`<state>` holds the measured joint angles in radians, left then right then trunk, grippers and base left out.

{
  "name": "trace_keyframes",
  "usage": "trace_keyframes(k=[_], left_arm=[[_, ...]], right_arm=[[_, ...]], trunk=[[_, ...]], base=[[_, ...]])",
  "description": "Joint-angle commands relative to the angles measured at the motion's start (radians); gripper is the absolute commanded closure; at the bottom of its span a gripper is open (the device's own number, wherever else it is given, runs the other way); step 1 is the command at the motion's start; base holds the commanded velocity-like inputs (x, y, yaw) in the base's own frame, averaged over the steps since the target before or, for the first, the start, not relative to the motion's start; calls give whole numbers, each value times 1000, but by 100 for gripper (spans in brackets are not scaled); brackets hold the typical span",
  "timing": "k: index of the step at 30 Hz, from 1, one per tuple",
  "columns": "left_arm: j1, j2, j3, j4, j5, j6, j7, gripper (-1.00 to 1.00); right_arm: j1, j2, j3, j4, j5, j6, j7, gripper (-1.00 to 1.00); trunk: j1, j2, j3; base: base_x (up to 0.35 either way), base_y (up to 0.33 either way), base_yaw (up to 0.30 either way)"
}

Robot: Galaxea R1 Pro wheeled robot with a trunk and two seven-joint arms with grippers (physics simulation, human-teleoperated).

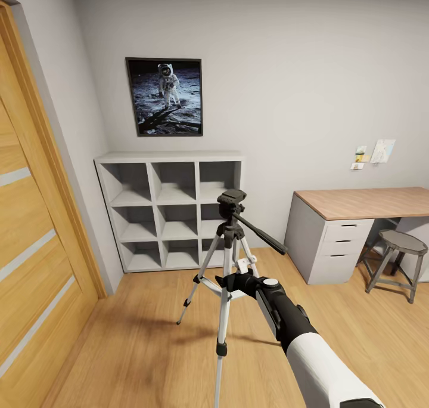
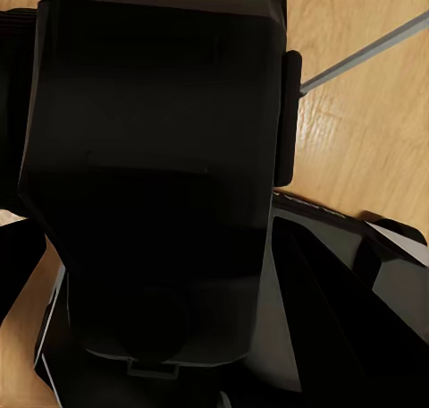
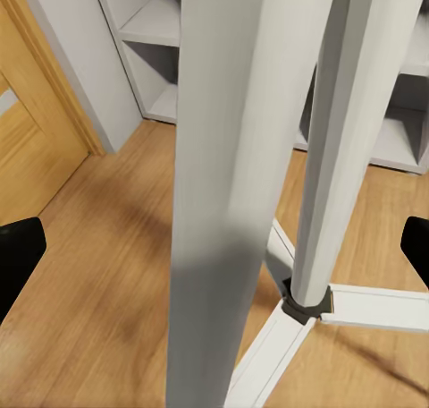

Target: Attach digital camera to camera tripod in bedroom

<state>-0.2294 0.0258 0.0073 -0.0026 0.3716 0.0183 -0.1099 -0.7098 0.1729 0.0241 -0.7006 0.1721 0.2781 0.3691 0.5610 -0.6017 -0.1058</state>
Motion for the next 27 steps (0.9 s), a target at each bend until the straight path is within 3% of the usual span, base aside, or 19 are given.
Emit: trace_keyframes(k=[1, 27], left_arm=[[-1, 0, 0, 0, 4, 2, -4, 100], [-1, 0, 0, 1, 5, 2, -4, 100]], right_arm=[[-1, 0, -2, -2, 10, 4, 5, -100], [0, 0, -1, 9, 11, 4, 5, -100]], trunk=[[0, -2, -2], [0, -2, -2]], base=[[0, 0, 0], [68, 0, 0]])
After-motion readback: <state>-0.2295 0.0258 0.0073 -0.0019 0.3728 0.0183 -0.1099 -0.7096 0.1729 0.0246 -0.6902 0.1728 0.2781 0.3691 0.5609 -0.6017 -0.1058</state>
